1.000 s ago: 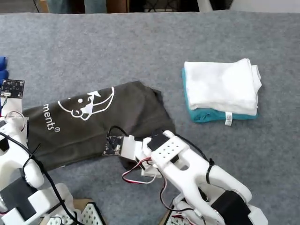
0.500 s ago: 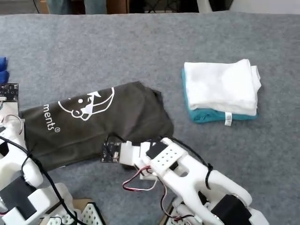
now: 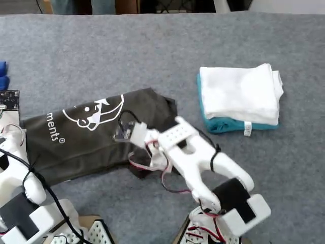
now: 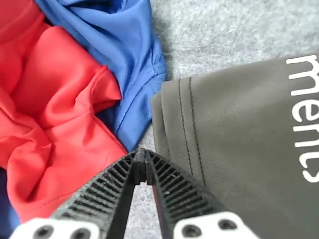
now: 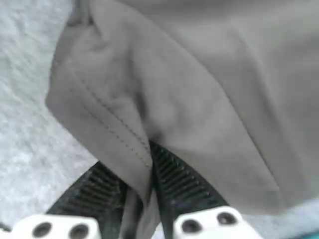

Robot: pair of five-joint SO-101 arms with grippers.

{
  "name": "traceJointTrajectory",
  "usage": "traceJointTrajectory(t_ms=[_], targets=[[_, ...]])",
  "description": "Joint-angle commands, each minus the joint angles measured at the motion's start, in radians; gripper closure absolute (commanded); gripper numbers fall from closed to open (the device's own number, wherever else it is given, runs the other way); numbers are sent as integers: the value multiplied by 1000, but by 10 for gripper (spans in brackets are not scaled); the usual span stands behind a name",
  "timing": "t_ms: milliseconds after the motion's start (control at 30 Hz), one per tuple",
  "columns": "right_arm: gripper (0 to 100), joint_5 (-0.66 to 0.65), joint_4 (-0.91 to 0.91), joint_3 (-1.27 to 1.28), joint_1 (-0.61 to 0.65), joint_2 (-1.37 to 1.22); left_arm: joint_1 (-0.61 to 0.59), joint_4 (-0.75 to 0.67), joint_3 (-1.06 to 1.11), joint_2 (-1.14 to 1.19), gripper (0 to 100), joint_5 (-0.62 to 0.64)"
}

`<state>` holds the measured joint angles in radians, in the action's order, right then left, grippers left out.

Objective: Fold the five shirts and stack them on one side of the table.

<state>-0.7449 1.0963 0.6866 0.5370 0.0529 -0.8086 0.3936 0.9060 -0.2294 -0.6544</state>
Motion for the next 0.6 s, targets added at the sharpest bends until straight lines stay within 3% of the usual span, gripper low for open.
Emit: traceJointTrajectory(t_ms=[0,267,367,567], targets=[[985,-9,204,-298,-20,-47,-1,-18,4,-5,971,12],[985,-12,543,-946,-54,-446,-1,-20,5,-5,971,12],[985,-69,654,-1218,-54,-618,-1,-20,5,-5,971,12],[984,-141,666,-1560,-48,-865,-1,-20,5,-5,971,12]])
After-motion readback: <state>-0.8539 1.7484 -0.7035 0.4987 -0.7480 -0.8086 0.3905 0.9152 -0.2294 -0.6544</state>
